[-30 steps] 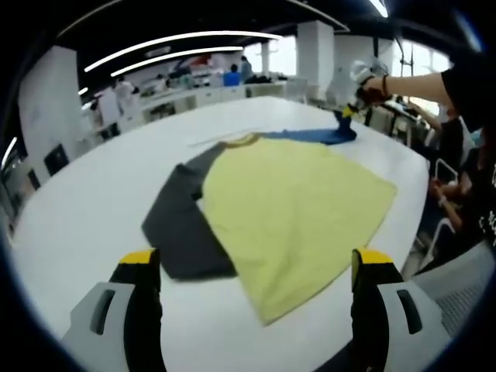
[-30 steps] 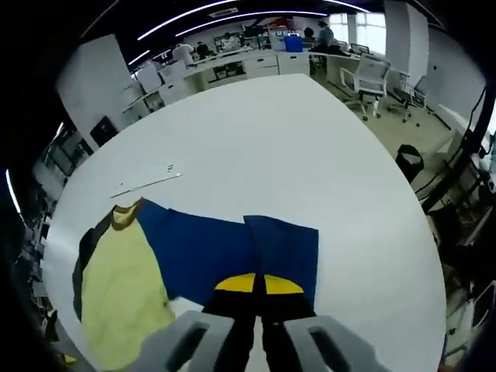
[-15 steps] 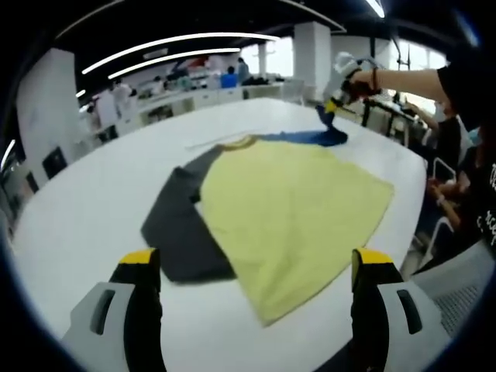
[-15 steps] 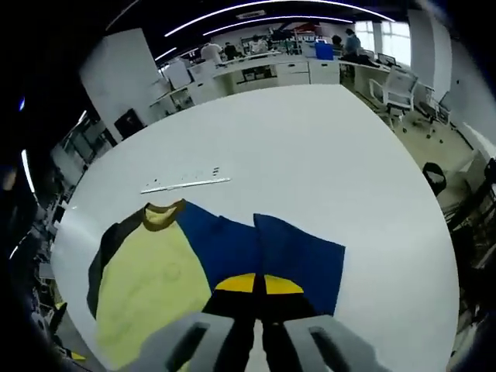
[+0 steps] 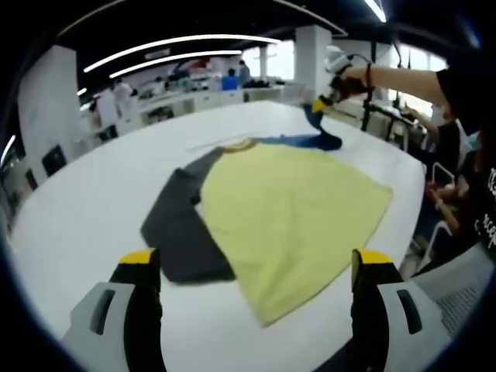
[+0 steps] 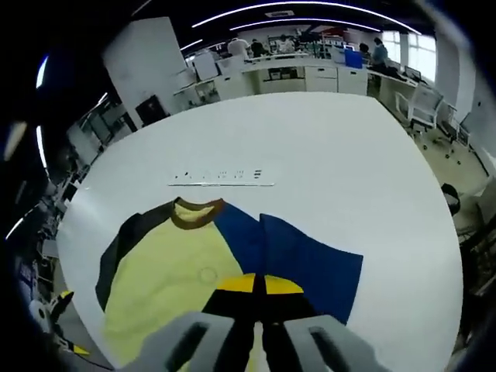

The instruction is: Fold the garment on the visible template until the final outline fits inside the template.

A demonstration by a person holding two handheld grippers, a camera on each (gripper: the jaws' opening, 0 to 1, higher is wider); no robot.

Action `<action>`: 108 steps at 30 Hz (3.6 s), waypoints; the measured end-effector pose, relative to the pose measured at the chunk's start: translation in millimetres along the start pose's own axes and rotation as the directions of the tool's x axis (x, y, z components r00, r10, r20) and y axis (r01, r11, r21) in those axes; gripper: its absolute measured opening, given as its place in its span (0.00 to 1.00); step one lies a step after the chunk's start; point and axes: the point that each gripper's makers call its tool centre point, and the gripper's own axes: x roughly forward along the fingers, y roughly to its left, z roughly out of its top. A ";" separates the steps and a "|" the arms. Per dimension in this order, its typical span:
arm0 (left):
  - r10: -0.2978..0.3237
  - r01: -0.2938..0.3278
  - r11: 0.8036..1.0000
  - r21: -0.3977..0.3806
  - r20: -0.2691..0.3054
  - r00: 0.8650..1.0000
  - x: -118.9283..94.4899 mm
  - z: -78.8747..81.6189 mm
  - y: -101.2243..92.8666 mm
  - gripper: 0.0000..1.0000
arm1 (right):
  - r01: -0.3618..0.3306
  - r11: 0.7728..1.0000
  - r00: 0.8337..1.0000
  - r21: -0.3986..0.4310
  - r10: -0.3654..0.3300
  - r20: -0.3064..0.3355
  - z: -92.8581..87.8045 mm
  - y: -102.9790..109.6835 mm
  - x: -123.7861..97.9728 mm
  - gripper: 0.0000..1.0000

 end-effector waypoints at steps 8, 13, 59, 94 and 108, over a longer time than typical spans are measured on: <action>0.000 0.000 1.000 0.001 -0.004 1.000 -1.2 -1.9 0.1 0.99 | -0.047 0.997 0.999 -0.055 0.047 0.005 9.2 36.9 5.5 0.00; 0.010 -0.010 1.000 -0.001 -0.012 1.000 -1.3 -4.0 2.6 0.99 | -0.079 0.992 0.997 -0.103 0.078 -0.011 9.2 61.1 10.6 0.00; 0.024 -0.024 0.999 -0.022 -0.040 0.999 1.6 -14.7 8.1 0.99 | -0.231 0.923 0.973 -0.309 0.220 -0.071 10.0 206.5 46.3 0.00; 0.034 -0.036 0.998 -0.045 -0.046 0.998 0.2 -21.2 13.1 0.99 | -0.353 0.875 0.935 -0.331 0.315 -0.163 -38.2 266.6 90.3 0.00; 0.042 -0.046 0.996 -0.070 -0.057 0.997 2.5 -28.8 25.6 0.99 | -0.397 0.883 0.912 -0.252 0.348 -0.218 -69.5 280.7 128.6 0.00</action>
